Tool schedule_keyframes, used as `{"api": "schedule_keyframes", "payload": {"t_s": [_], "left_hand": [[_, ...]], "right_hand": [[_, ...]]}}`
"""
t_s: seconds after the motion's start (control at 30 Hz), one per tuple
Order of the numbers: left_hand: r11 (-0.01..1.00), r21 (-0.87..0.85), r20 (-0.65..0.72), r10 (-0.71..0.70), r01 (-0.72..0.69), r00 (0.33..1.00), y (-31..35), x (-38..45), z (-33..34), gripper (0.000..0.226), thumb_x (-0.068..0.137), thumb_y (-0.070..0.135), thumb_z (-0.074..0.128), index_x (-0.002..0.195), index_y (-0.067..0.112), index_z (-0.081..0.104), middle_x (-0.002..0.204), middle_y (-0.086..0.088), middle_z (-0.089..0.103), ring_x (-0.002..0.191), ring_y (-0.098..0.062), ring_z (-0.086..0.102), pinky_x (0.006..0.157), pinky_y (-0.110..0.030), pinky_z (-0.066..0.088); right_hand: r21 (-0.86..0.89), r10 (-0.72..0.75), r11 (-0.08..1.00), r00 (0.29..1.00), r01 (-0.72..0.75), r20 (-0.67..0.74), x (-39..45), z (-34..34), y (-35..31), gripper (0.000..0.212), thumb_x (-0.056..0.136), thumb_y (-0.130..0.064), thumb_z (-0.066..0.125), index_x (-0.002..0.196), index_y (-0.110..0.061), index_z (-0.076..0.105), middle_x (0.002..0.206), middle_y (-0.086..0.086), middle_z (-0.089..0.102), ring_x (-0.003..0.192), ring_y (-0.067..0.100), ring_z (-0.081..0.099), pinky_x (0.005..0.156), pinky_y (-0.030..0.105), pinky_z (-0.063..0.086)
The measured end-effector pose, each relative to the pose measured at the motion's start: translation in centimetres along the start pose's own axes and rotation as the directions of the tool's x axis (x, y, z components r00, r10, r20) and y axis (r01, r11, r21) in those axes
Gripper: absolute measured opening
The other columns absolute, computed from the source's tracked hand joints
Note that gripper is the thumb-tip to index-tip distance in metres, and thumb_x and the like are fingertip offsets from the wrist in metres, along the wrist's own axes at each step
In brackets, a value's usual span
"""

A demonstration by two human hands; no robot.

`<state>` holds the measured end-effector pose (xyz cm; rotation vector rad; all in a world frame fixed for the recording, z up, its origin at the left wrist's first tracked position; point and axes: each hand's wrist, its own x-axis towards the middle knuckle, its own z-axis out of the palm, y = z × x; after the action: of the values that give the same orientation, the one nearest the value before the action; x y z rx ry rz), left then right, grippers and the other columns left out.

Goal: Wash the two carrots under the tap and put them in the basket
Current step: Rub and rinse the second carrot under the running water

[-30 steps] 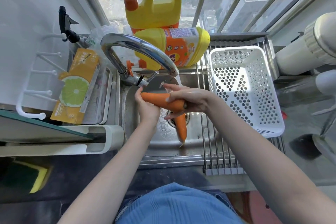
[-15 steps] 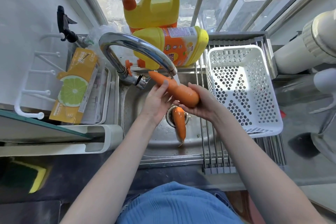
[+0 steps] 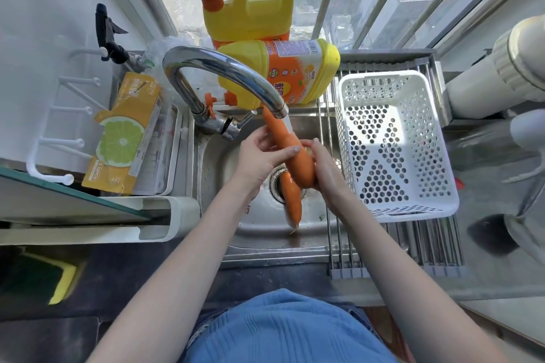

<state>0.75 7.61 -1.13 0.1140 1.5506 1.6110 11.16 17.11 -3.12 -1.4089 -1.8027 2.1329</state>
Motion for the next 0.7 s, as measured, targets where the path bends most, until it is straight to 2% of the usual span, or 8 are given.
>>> {"api": "schedule_keyframes", "payload": {"t_s": [0.1,0.2,0.3,0.37,0.43,0.47,0.57,0.7], "left_hand": [[0.985,0.17,-0.043,0.048,-0.04,0.998,-0.3,-0.1,0.2,0.041,0.075,0.006,0.079,0.113,0.014,0.066,0.102,-0.004,0.073,0.096,-0.011,0.069,0.085,-0.03,0.057],[0.941,0.337,-0.089,0.064,-0.03,0.994,-0.8,-0.3,0.2,0.007,0.087,0.032,0.068,0.093,0.032,0.072,0.09,0.003,0.075,0.092,-0.016,0.07,0.088,-0.044,0.056],[0.822,0.563,-0.056,0.144,-0.088,0.988,-1.1,-0.2,-0.4,0.029,0.097,0.039,0.049,0.101,0.024,0.074,0.097,-0.009,0.072,0.093,-0.023,0.065,0.09,-0.046,0.05],[0.906,0.422,0.003,-0.042,0.036,0.999,-1.2,-0.4,-0.9,0.034,0.099,0.039,0.046,0.127,0.027,0.061,0.102,0.003,0.069,0.087,-0.012,0.062,0.086,-0.033,0.049],[0.932,0.153,0.117,-0.347,0.329,0.93,-1.6,-1.2,-1.0,0.031,0.098,0.043,0.047,0.123,0.027,0.054,0.079,0.009,0.062,0.066,-0.008,0.056,0.074,-0.03,0.048],[0.896,0.067,0.176,-0.443,0.438,0.879,-2.1,-1.7,-1.0,0.027,0.096,0.044,0.05,0.115,0.025,0.055,0.077,0.005,0.062,0.068,-0.012,0.059,0.076,-0.034,0.051],[0.838,-0.103,0.289,-0.49,0.535,0.823,-3.5,-2.5,-1.0,0.027,0.09,0.026,0.061,0.115,0.016,0.056,0.116,-0.012,0.063,0.11,-0.029,0.061,0.092,-0.049,0.053],[0.873,-0.017,0.26,-0.467,0.488,0.845,-2.6,-2.1,-2.4,0.041,0.083,-0.01,0.064,0.119,0.004,0.051,0.103,-0.015,0.065,0.093,-0.025,0.067,0.079,-0.03,0.06]], "right_hand": [[0.026,-0.115,0.993,0.991,0.113,0.061,-0.3,1.2,0.1,0.041,0.101,-0.054,0.02,0.108,-0.048,0.06,0.113,0.009,0.061,0.097,0.027,0.062,0.081,0.038,0.056],[0.199,-0.041,0.98,0.992,0.016,0.122,-0.5,2.0,0.5,0.051,0.103,-0.048,0.024,0.127,-0.011,0.051,0.089,0.014,0.063,0.069,0.022,0.065,0.057,0.032,0.058],[0.311,0.038,0.945,0.977,-0.103,0.21,-0.3,2.1,1.8,0.063,0.094,-0.063,0.033,0.122,-0.011,0.053,0.073,0.015,0.063,0.055,0.024,0.064,0.054,0.033,0.053],[0.459,0.072,0.858,0.94,-0.228,0.332,-0.4,1.9,2.1,0.069,0.088,-0.069,0.036,0.124,-0.012,0.053,0.069,0.012,0.063,0.053,0.024,0.063,0.053,0.031,0.053],[0.523,0.072,0.807,0.924,-0.275,0.375,-0.2,2.2,2.1,0.068,0.088,-0.067,0.036,0.116,-0.009,0.056,0.072,0.011,0.065,0.058,0.023,0.065,0.055,0.032,0.055],[0.516,0.079,0.817,0.935,-0.259,0.345,0.2,2.4,2.1,0.066,0.089,-0.066,0.037,0.11,-0.008,0.058,0.078,0.011,0.067,0.066,0.024,0.067,0.06,0.034,0.056],[0.503,0.056,0.847,0.971,-0.17,0.234,0.7,3.1,1.8,0.05,0.099,-0.05,0.038,0.105,-0.005,0.059,0.096,0.012,0.068,0.082,0.021,0.069,0.077,0.034,0.058],[0.598,-0.041,0.793,0.969,-0.118,0.245,0.9,2.6,1.2,0.03,0.098,-0.01,0.051,0.126,0.0,0.048,0.106,0.011,0.061,0.093,0.021,0.064,0.085,0.037,0.056]]}}
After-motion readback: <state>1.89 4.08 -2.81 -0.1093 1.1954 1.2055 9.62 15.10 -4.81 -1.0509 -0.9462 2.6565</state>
